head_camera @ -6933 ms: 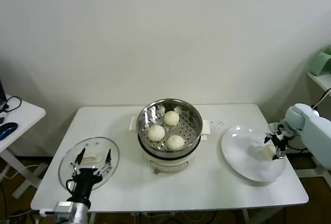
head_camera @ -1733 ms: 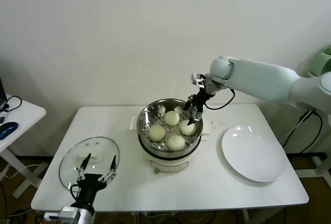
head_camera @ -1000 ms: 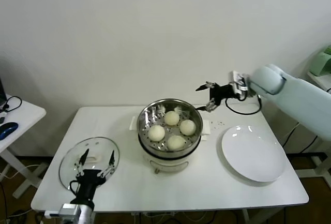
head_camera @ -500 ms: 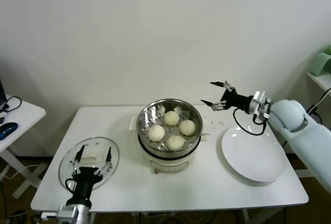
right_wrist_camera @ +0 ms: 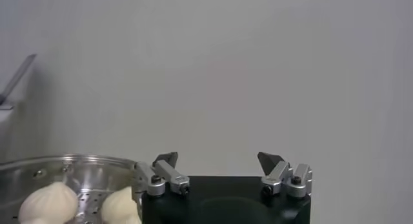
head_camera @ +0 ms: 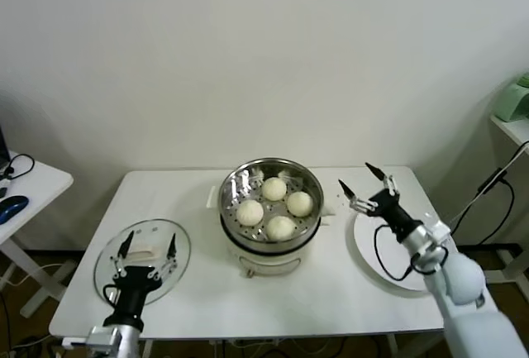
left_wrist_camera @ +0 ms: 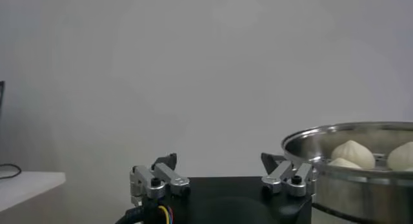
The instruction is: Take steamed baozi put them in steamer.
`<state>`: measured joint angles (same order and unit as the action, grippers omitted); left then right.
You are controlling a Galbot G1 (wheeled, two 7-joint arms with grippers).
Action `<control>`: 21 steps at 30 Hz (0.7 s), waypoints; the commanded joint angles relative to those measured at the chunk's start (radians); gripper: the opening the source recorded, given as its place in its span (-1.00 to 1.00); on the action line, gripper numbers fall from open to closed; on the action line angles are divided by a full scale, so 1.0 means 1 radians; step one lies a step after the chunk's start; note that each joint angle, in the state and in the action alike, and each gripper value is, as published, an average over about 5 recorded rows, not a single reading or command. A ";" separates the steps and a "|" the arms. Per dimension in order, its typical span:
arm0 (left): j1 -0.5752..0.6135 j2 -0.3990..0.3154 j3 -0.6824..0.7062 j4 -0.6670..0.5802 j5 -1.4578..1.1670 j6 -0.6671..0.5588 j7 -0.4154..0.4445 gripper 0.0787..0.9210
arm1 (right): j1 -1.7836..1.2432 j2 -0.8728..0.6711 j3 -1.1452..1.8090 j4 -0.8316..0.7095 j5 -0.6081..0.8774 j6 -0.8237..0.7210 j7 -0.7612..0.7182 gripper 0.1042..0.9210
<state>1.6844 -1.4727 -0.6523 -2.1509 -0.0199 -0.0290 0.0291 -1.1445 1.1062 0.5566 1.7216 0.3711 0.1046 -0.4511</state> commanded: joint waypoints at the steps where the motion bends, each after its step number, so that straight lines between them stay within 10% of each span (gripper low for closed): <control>1: -0.001 0.011 -0.009 0.014 -0.059 0.001 0.011 0.77 | -0.403 0.327 0.210 0.078 -0.035 0.105 0.038 0.76; 21: 0.014 0.019 -0.006 0.021 -0.037 -0.069 0.053 0.77 | -0.465 0.341 0.217 0.118 -0.019 0.144 0.043 0.76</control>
<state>1.6919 -1.4529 -0.6622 -2.1377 -0.0798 -0.0674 0.0692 -1.5412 1.4010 0.7440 1.8108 0.3547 0.2299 -0.4127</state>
